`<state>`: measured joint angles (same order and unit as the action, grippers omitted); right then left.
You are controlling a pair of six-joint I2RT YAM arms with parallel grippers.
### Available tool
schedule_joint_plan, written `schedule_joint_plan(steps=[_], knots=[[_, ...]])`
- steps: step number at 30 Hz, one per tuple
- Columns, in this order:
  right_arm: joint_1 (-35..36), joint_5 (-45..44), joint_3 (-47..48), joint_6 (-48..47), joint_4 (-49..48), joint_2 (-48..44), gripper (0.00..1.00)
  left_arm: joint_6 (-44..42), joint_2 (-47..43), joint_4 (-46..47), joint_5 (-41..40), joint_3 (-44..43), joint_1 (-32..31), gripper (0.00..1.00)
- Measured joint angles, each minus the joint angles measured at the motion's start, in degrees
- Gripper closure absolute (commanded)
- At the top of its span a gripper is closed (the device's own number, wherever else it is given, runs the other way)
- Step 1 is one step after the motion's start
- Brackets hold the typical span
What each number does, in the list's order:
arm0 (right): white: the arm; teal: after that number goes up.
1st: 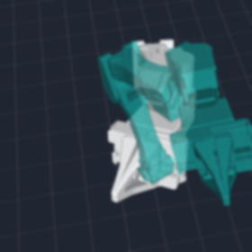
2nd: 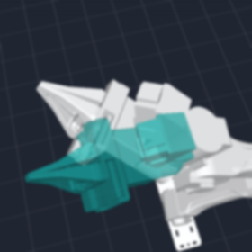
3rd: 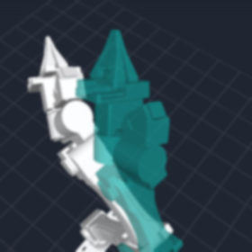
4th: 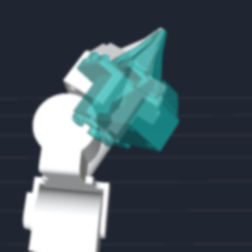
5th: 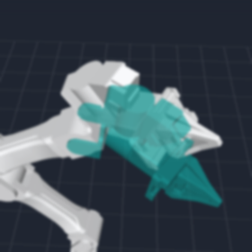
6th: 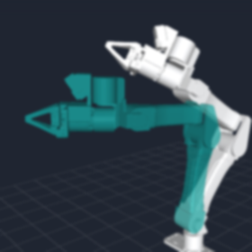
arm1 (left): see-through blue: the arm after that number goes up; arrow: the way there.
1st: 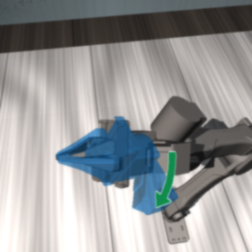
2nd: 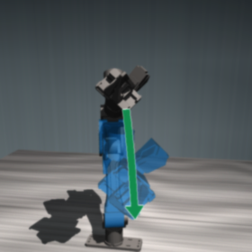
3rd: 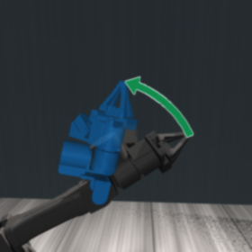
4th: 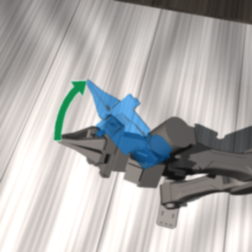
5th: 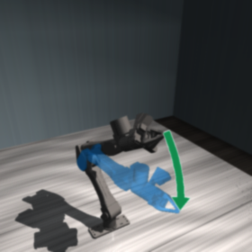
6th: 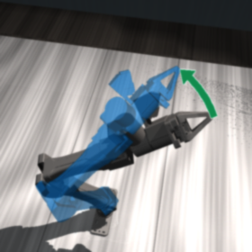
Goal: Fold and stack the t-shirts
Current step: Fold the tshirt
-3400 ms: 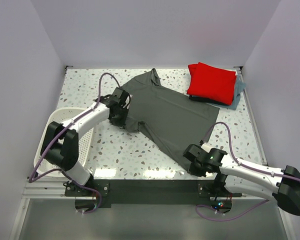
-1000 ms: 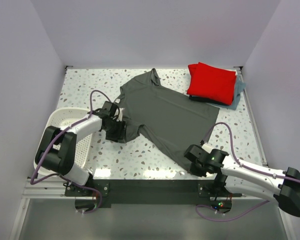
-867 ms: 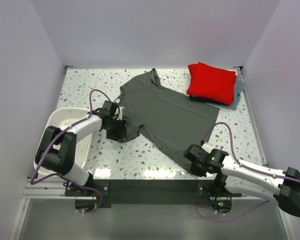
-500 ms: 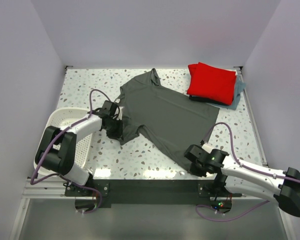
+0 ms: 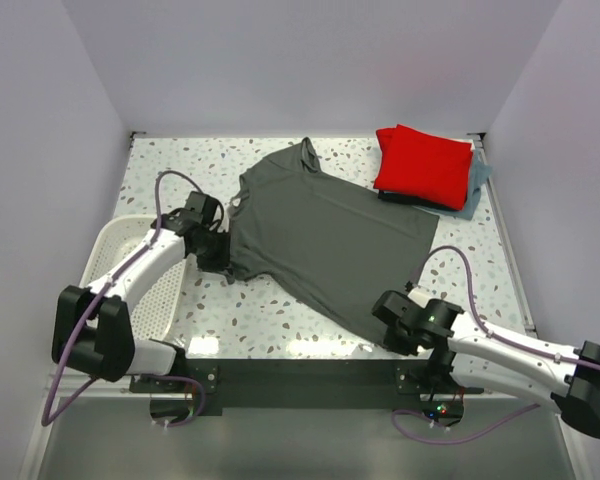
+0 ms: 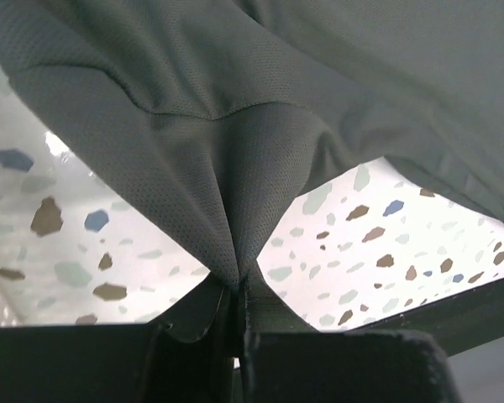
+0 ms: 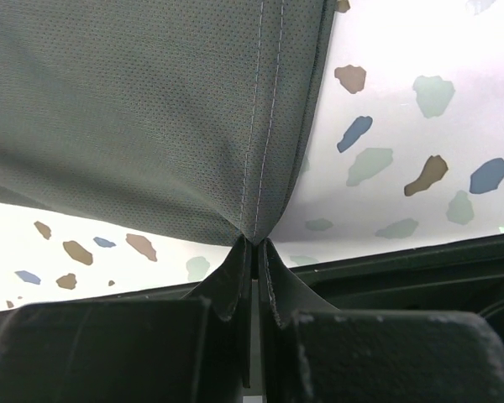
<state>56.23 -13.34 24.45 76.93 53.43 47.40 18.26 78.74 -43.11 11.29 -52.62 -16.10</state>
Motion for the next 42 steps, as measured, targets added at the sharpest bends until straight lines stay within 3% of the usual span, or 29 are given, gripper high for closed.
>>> schedule_joint_plan(steps=[16,24,32,37,42], knots=[[0.0,0.7,6.2,-2.4,1.8,5.3,1.00,-0.4,-6.0,-9.1,-4.8,-1.0,0.8,0.99],[0.0,-1.2,8.4,-1.9,3.2,3.1,1.00,-0.3,3.5,-6.3,3.4,-10.9,3.1,1.00],[-0.8,-4.1,8.4,-0.4,4.7,-1.4,1.00,-0.5,10.8,-5.4,11.9,-15.2,6.1,1.00],[-4.9,-5.0,8.4,-1.9,5.0,-0.8,1.00,-0.9,14.4,-4.2,16.2,-18.6,8.0,1.00],[-16.6,-4.7,9.4,-9.2,3.8,2.3,1.00,-0.6,16.7,-1.5,20.0,-20.0,8.9,1.00]])
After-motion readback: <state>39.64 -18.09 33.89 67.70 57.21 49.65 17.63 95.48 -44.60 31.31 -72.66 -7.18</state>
